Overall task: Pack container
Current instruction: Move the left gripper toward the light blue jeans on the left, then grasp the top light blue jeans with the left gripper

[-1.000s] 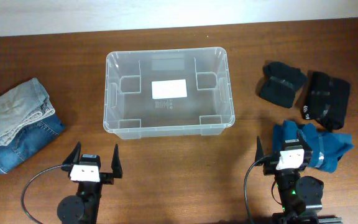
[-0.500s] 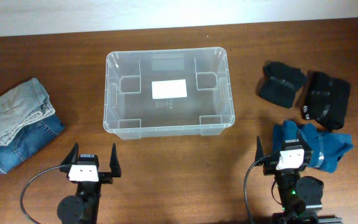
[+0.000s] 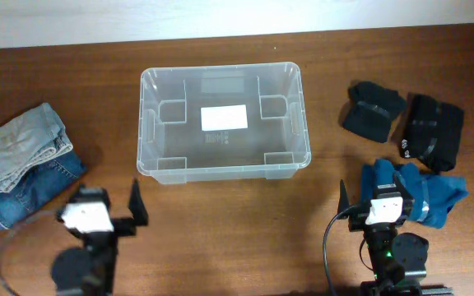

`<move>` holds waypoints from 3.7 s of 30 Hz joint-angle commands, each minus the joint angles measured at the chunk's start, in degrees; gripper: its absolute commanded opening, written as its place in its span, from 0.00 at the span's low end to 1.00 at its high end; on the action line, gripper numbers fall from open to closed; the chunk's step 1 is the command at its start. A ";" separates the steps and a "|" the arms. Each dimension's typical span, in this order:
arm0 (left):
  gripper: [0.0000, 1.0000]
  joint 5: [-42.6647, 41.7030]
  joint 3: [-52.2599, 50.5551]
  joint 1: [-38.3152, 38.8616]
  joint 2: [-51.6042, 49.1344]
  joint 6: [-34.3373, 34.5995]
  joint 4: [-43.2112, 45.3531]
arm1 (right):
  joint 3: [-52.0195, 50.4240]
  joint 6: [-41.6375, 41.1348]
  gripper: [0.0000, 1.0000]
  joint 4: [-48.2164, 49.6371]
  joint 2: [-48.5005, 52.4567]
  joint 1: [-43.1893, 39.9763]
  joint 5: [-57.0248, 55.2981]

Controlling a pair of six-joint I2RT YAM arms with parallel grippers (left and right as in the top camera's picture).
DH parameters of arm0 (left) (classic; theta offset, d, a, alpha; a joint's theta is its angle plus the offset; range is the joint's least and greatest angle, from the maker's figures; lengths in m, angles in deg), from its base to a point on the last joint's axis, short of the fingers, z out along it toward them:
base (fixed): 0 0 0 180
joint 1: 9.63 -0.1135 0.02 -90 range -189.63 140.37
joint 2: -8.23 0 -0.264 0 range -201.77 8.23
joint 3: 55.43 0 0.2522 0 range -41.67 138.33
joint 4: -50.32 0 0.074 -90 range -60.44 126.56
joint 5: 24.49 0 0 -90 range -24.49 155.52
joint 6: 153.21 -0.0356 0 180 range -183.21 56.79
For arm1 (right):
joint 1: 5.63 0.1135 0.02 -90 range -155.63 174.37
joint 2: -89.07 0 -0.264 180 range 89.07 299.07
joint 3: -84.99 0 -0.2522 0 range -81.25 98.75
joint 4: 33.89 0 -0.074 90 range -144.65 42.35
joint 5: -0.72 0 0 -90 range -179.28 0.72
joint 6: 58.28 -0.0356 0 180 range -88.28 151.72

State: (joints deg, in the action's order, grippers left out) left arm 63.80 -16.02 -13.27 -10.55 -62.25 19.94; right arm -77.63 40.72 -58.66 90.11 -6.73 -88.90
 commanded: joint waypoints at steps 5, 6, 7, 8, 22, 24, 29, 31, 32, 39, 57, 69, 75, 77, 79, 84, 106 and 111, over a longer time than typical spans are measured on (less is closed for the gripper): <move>0.99 0.94 44.72 -0.42 -39.56 2.27 -25.35 | -0.46 -0.31 0.98 0.00 -0.52 -0.48 -0.68; 0.99 -0.02 48.28 -0.42 -42.47 2.27 -27.74 | -0.46 -0.31 0.98 0.02 -0.52 -0.48 -0.68; 0.99 -1.73 52.76 -0.42 -46.36 2.27 -30.88 | -0.46 -0.28 0.98 0.00 -0.52 -0.48 -0.68; 0.99 -3.30 55.08 -0.42 -48.41 2.25 -33.09 | -0.46 -0.31 0.98 0.00 -0.52 -0.48 -0.68; 0.99 7.89 58.84 -22.21 -69.96 45.88 -43.04 | -0.46 -0.28 0.98 0.00 -0.50 -0.48 -0.68; 0.99 6.78 57.40 -24.98 -70.14 47.93 -41.51 | -0.46 -0.31 0.98 0.00 -0.50 -0.48 -0.68; 0.99 1.31 48.24 -30.34 -70.16 51.06 -28.39 | -0.46 -0.28 0.98 0.02 -0.52 -0.48 -0.68; 0.99 2.97 44.02 -30.34 -70.25 54.47 -23.19 | -0.46 -0.28 0.98 0.02 -0.52 -0.48 -0.68; 0.99 3.58 42.05 -30.34 -70.31 55.17 -20.15 | -0.46 -0.28 0.98 0.00 -0.52 -0.48 -0.68; 0.98 4.17 32.44 -30.40 -70.90 55.15 -4.70 | -0.46 -0.28 0.98 0.00 -0.52 -0.48 -0.68; 0.92 -6.56 31.85 -30.38 -81.92 54.49 13.18 | -0.46 -0.31 0.98 0.00 -0.52 -0.48 -0.68; 0.90 -9.40 31.89 -30.40 -75.30 49.20 13.16 | -0.46 -0.31 0.98 0.00 -0.52 -0.48 -0.68; 0.90 -6.10 31.87 -30.40 -74.93 48.19 12.72 | -0.46 -0.31 0.98 0.00 -0.52 -0.48 -0.68; 0.90 -4.17 31.87 -30.40 -74.95 48.19 11.93 | -0.46 -0.31 0.98 0.02 -0.50 -0.48 -0.68; 0.90 -3.34 31.87 -30.40 -74.95 48.22 10.69 | -0.46 -0.28 0.98 0.00 -0.50 -0.48 -0.68; 0.90 6.49 31.87 -30.40 -74.95 52.19 10.60 | -0.46 -0.28 0.98 0.02 -0.50 -0.48 -0.68; 0.12 16.74 31.87 -31.74 -84.06 52.83 19.43 | -0.46 -0.31 0.98 0.00 -0.52 -0.48 -0.68; 0.01 14.73 31.87 -32.04 -84.39 50.93 18.29 | -0.46 -0.31 0.98 0.00 -0.50 -0.48 -0.68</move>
State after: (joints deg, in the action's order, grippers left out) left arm 79.47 15.54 -44.86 -93.63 -9.43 38.73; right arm -77.68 40.74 -58.53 89.98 -6.73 -89.10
